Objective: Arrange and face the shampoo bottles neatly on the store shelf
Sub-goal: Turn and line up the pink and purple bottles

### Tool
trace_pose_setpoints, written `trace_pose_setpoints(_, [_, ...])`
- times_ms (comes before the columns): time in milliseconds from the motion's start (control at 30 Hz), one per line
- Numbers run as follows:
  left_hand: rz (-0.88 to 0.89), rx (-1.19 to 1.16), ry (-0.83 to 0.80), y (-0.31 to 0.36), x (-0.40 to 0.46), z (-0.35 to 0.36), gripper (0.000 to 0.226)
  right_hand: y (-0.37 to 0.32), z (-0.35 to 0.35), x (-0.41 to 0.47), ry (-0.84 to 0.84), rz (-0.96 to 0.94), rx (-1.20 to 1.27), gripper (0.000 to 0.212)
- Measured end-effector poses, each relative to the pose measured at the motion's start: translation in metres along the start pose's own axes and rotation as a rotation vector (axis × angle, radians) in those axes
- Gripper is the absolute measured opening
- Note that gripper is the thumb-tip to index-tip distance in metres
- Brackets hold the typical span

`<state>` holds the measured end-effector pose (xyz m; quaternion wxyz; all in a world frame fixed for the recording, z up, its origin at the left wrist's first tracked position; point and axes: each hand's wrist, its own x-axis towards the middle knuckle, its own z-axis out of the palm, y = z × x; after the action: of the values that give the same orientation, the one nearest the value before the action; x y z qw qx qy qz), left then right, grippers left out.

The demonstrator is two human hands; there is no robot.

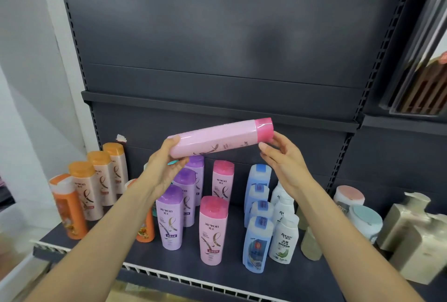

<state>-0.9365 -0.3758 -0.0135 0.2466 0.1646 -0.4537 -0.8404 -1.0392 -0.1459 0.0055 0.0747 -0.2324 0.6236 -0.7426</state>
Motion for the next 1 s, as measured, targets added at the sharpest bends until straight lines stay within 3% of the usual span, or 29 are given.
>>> trace_pose_setpoints(133, [-0.105, -0.019, -0.003, -0.004, 0.001, 0.001, 0.03, -0.003, 0.0, 0.001, 0.067, 0.0, -0.006, 0.033])
trace_pose_setpoints(300, [-0.135, 0.054, -0.034, -0.01, -0.003, 0.002, 0.035, -0.011, 0.0, 0.004, 0.089, -0.049, 0.017, 0.038])
trace_pose_setpoints(433, [-0.154, 0.118, -0.083, -0.01, -0.007, 0.005, 0.028, -0.011, -0.002, 0.007, 0.135, -0.05, -0.072, 0.026])
trace_pose_setpoints(567, [-0.115, 0.144, -0.11, -0.018, -0.015, 0.006, 0.012, -0.007, -0.013, 0.013, 0.201, 0.028, -0.141, 0.038])
trace_pose_setpoints(700, [-0.083, 0.311, -0.02, -0.032, -0.019, 0.008, 0.017, -0.002, -0.024, 0.018, 0.156, 0.074, -0.303, 0.034])
trace_pose_setpoints(833, [-0.094, 0.435, 0.034, -0.045, -0.02, 0.006, 0.03, 0.004, -0.03, 0.024, 0.125, 0.136, -0.256, 0.041])
trace_pose_setpoints(1000, [-0.151, 0.383, 0.004, -0.05, -0.013, 0.007, 0.018, 0.002, -0.022, 0.03, 0.109, 0.14, -0.152, 0.045])
